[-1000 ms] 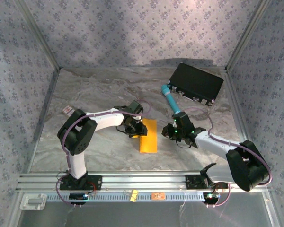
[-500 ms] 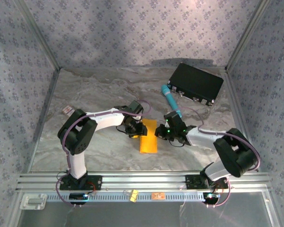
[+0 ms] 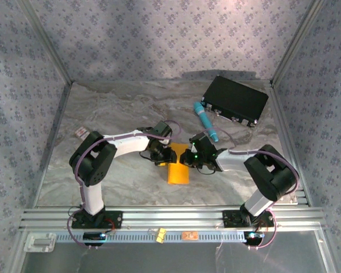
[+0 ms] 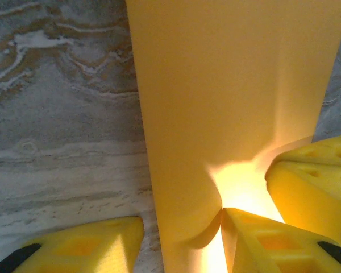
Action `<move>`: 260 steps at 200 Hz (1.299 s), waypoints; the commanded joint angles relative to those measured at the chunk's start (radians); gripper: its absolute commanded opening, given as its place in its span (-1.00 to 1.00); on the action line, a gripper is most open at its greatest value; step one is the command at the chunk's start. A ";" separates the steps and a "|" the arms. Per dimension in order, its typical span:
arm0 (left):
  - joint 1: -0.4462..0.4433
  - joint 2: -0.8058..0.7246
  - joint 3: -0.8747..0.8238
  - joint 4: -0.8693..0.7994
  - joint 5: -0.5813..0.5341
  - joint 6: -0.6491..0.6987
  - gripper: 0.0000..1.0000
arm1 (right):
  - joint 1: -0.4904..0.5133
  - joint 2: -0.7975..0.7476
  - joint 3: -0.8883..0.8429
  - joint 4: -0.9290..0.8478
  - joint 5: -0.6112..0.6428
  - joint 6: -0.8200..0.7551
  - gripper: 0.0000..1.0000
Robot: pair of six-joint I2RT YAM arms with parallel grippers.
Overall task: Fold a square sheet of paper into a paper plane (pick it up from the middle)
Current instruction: Hold the square sheet of paper at the center of the table, then first fold the square sheet of paper in half at the center of the table.
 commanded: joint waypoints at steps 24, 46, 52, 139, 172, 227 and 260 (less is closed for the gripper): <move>-0.013 0.097 -0.041 0.054 -0.088 0.003 -0.10 | -0.003 0.024 -0.062 0.012 0.008 0.014 -1.00; -0.013 0.083 -0.036 0.056 -0.078 -0.001 -0.10 | -0.018 0.038 -0.068 0.009 -0.007 -0.008 -1.00; -0.013 0.074 -0.036 0.058 -0.074 -0.005 -0.10 | -0.022 0.042 -0.065 0.004 -0.015 -0.016 -1.00; 0.057 -0.210 -0.034 0.127 0.027 -0.040 0.06 | -0.078 0.065 0.000 -0.083 -0.070 -0.090 -1.00; 0.064 -0.224 -0.082 0.235 0.157 -0.072 -0.40 | -0.071 0.060 -0.020 -0.076 -0.051 -0.072 -1.00; 0.063 -0.167 -0.150 0.375 0.234 -0.149 -1.00 | -0.069 0.056 -0.028 -0.072 -0.040 -0.063 -1.00; 0.063 -0.124 -0.175 0.443 0.278 -0.177 -1.00 | -0.068 0.052 -0.037 -0.068 -0.038 -0.061 -1.00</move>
